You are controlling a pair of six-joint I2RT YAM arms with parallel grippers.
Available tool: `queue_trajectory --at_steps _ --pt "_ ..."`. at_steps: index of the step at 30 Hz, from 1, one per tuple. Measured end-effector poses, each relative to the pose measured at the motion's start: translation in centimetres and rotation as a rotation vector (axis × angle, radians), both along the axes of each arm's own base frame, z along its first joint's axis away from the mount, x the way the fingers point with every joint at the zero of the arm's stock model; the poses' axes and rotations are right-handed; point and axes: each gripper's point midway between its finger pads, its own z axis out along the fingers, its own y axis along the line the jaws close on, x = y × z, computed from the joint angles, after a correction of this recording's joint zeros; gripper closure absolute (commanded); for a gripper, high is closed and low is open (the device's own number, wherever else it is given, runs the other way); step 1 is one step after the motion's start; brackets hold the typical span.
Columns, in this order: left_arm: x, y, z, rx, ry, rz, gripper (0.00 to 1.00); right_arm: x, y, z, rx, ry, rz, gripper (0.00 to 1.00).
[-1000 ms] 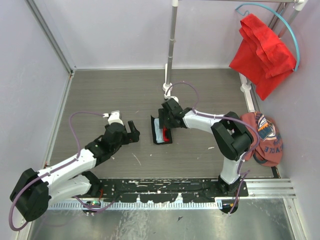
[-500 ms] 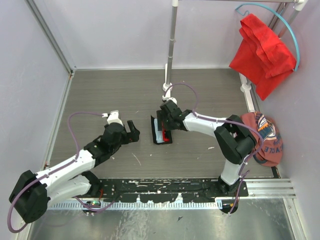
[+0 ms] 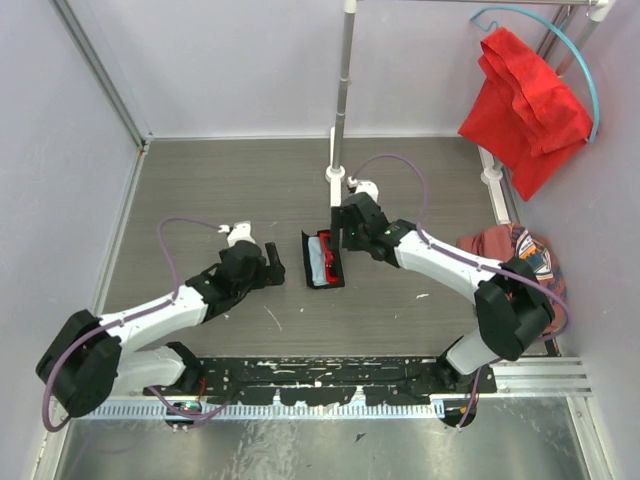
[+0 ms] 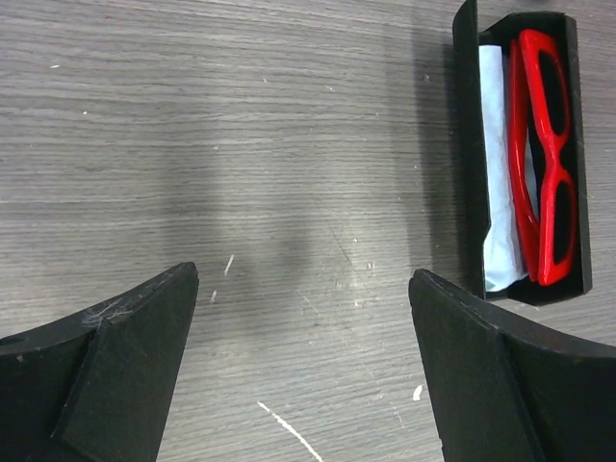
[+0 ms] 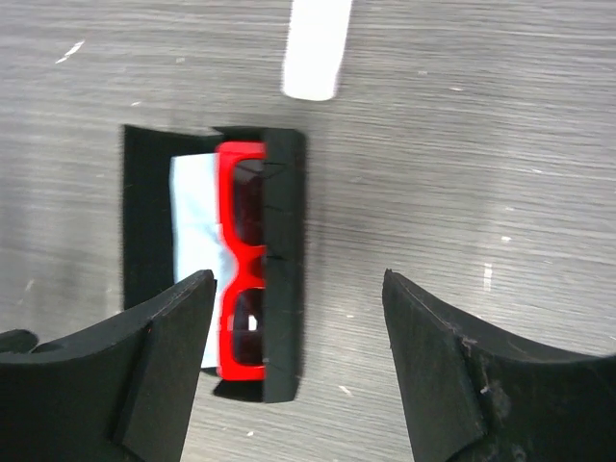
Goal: Organize the sunglasses
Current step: Adjust the sunglasses in the sunglasses case, then close the sunglasses case at the center of the board.
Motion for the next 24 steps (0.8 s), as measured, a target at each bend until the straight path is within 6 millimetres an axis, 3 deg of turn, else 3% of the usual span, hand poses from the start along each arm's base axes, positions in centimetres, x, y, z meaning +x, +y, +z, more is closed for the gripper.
queue_trajectory --at_steps 3,10,24 --pt "0.6 -0.5 -0.3 0.011 0.013 -0.002 0.02 0.4 -2.3 -0.6 -0.021 0.003 -0.057 0.24" --pt "2.2 -2.2 -1.1 0.025 0.032 -0.016 0.02 -0.5 -7.6 -4.5 -0.123 0.089 -0.16 0.23" --pt "3.8 -4.3 -2.4 0.036 0.068 -0.043 0.02 -0.6 -7.2 -7.4 -0.141 0.133 -0.126 0.23"
